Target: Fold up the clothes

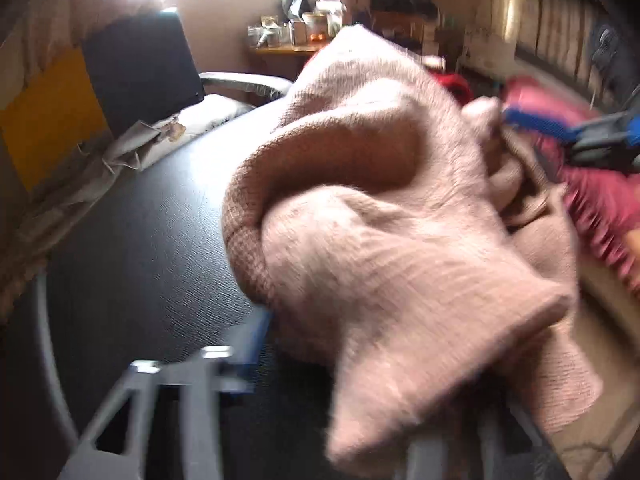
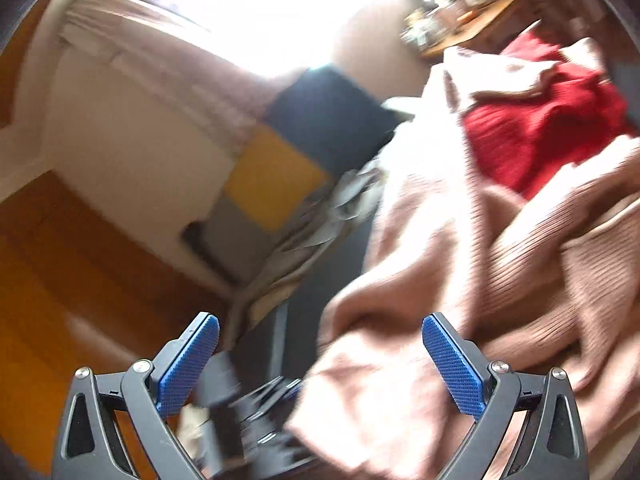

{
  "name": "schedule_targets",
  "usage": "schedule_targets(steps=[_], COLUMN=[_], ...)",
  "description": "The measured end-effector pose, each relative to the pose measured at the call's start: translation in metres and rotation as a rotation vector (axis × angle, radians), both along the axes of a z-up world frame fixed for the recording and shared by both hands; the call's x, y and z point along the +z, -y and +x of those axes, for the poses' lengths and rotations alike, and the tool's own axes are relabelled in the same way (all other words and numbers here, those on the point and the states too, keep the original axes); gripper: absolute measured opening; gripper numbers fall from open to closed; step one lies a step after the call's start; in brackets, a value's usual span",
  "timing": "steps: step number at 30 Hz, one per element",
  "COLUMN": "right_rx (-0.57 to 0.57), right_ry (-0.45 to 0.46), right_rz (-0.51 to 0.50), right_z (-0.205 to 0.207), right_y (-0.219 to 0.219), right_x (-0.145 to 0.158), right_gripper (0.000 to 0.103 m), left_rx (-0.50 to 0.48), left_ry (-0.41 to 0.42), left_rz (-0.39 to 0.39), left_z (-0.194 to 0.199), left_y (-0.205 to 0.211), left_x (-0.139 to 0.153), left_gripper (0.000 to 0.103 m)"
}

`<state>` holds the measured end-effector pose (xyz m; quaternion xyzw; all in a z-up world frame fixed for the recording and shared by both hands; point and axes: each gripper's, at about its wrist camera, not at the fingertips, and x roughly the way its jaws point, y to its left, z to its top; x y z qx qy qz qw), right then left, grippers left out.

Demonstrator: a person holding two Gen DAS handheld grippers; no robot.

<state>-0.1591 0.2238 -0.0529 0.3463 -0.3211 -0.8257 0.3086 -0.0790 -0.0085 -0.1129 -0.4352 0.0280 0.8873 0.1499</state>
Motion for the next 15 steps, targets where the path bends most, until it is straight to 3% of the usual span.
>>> schedule_targets(steps=[2, 4, 5, 8, 9, 10, 11, 14, 15], right_rx=[-0.044, -0.084, -0.092, -0.077, -0.070, -0.049, -0.028, 0.068, 0.046], right_ry=[-0.011, 0.021, 0.070, 0.144, 0.151, 0.163, 0.175, 0.181, 0.154], right_rz=[0.086, 0.161, 0.180, 0.142, 0.152, 0.128, 0.103, 0.069, 0.065], right_z=[-0.009, -0.021, -0.029, -0.046, -0.049, -0.049, -0.049, -0.037, -0.031], right_y=[0.003, 0.007, 0.007, 0.014, 0.019, 0.024, 0.029, 0.048, 0.045], right_x=[-0.008, -0.022, -0.031, -0.057, -0.060, -0.061, -0.063, -0.057, -0.049], right_gripper=[0.095, 0.041, 0.035, 0.034, 0.028, 0.014, 0.010, 0.012, 0.012], left_rx=[0.072, 0.109, 0.118, 0.134, 0.133, 0.128, 0.131, 0.151, 0.155], left_ry=[0.016, 0.041, 0.050, 0.073, 0.073, 0.069, 0.066, 0.060, 0.057], left_rz=[0.195, 0.344, 0.384, 0.462, 0.488, 0.514, 0.529, 0.544, 0.529], left_z=[0.005, 0.009, 0.010, 0.015, 0.018, 0.022, 0.025, 0.032, 0.032], left_y=[0.031, 0.055, 0.063, 0.081, 0.086, 0.091, 0.096, 0.109, 0.111], left_x=[0.003, 0.003, 0.003, 0.002, 0.004, 0.007, 0.010, 0.017, 0.017], left_gripper=[0.012, 0.007, 0.006, 0.005, 0.005, 0.005, 0.005, 0.005, 0.005])
